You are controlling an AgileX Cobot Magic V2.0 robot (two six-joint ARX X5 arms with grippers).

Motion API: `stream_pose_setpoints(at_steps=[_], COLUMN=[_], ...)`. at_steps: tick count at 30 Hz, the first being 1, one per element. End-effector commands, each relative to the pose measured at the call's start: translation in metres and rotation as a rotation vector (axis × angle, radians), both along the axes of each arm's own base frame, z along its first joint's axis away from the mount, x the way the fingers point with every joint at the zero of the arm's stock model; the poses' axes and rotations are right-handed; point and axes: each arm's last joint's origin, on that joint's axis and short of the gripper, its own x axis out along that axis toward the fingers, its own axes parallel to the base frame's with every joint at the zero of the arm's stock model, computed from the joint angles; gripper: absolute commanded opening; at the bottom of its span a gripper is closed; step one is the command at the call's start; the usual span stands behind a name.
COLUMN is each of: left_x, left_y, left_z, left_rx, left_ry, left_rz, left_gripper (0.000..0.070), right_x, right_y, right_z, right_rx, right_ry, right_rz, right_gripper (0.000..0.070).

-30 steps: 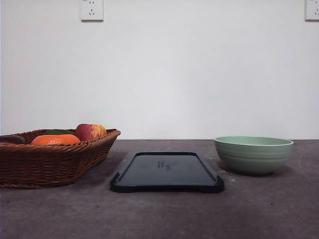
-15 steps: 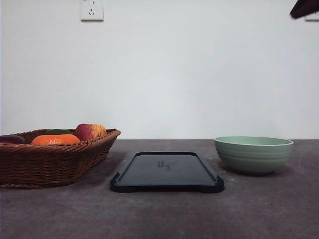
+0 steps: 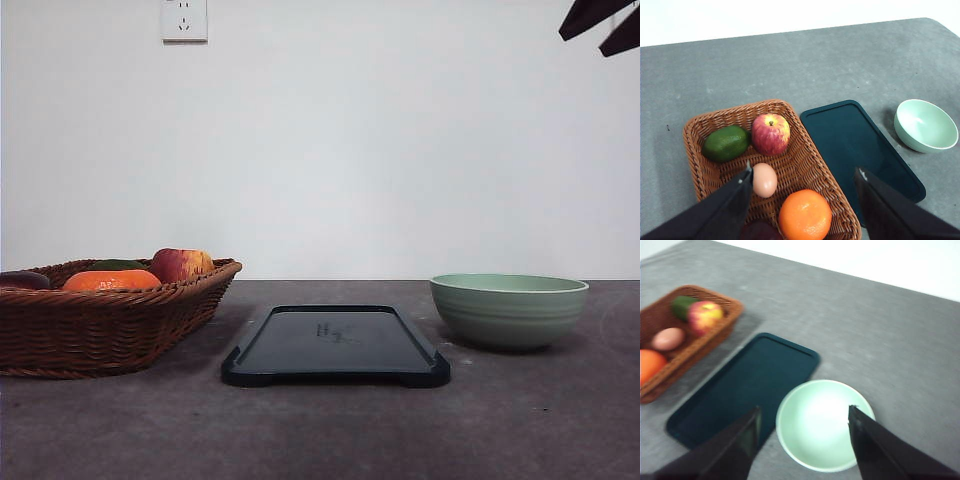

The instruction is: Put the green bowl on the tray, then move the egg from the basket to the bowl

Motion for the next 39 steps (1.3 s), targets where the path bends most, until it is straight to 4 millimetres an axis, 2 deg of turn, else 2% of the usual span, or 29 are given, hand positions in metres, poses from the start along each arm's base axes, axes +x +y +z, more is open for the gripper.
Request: stream_pose_setpoints(at_steps=[1, 11, 17, 22, 28, 35, 36, 39], left_x=[0.000, 0.000, 0.000, 0.000, 0.000, 0.000, 0.000, 0.000], left_y=[0.000, 0.000, 0.000, 0.000, 0.000, 0.000, 0.000, 0.000], left_z=[0.007, 0.007, 0.007, 0.007, 0.007, 0.007, 0.007, 0.007], left_rx=[0.001, -0.005, -0.005, -0.005, -0.005, -0.005, -0.005, -0.005], left_ry=[-0.026, -0.021, -0.020, -0.020, -0.019, -0.018, -0.018, -0.017], left_rz=[-0.013, -0.010, -0.010, -0.010, -0.010, -0.010, -0.010, -0.010], left_gripper=[0.0415, 0.0416, 0.0416, 0.0416, 0.0416, 0.0416, 0.0416, 0.0416], right_x=[0.005, 0.042, 0.074, 0.102, 0.132, 0.155, 0.158, 0.164], right_y=[0.001, 0.001, 0.005, 0.009, 0.009, 0.004, 0.003, 0.002], right_z=[0.006, 0.008, 0.002, -0.019, -0.054, -0.088, -0.092, -0.103], right_rx=[0.036, -0.028, -0.068, -0.096, -0.125, -0.135, -0.135, -0.140], right_ry=[0.043, 0.418, 0.520, 0.599, 0.672, 0.737, 0.742, 0.758], right_rz=[-0.036, -0.229, -0.247, -0.248, -0.249, -0.267, -0.270, -0.271], right_gripper=[0.0355, 0.0341, 0.0336, 0.0335, 0.0335, 0.0330, 0.0323, 0.0239])
